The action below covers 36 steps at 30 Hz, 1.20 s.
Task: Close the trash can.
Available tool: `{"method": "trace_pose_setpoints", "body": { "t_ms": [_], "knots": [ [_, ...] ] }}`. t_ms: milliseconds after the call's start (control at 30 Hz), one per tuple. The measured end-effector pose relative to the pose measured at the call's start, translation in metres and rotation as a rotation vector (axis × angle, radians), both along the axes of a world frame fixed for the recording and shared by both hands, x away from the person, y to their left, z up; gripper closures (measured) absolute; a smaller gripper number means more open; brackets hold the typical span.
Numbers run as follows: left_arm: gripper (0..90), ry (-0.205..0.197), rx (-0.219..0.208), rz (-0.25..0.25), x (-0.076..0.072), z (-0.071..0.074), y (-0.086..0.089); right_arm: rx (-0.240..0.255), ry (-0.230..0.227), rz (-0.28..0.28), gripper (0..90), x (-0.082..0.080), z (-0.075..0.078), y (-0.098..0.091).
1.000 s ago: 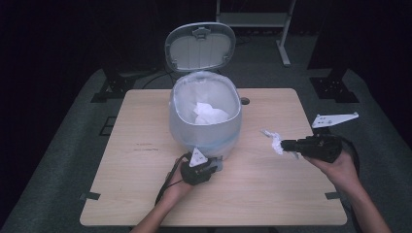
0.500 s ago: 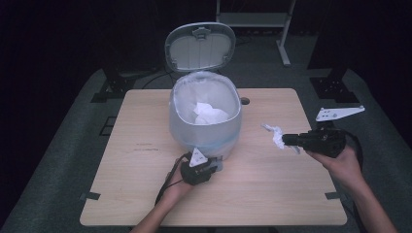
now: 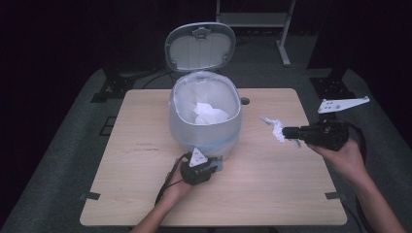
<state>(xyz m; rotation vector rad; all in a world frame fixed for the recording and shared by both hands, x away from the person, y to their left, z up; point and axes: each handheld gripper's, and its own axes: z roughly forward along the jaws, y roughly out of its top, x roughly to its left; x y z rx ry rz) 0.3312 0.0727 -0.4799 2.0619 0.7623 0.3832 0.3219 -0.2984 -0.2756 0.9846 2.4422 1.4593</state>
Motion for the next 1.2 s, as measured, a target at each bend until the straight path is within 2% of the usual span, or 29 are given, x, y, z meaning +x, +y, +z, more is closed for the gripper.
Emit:
{"method": "trace_pose_setpoints", "body": {
  "t_ms": [633, 1200],
  "knots": [
    [65.2, -0.001, 0.006, -0.002, 0.0, 0.0, 0.0, -0.005, -0.032, 0.025, 85.3, 0.002, 0.03, 0.008],
    [65.2, 0.002, -0.003, -0.002, 0.0, 0.0, 0.0, 0.009, -0.047, 0.031, 85.3, 0.004, 0.048, 0.009]
  ]
}}
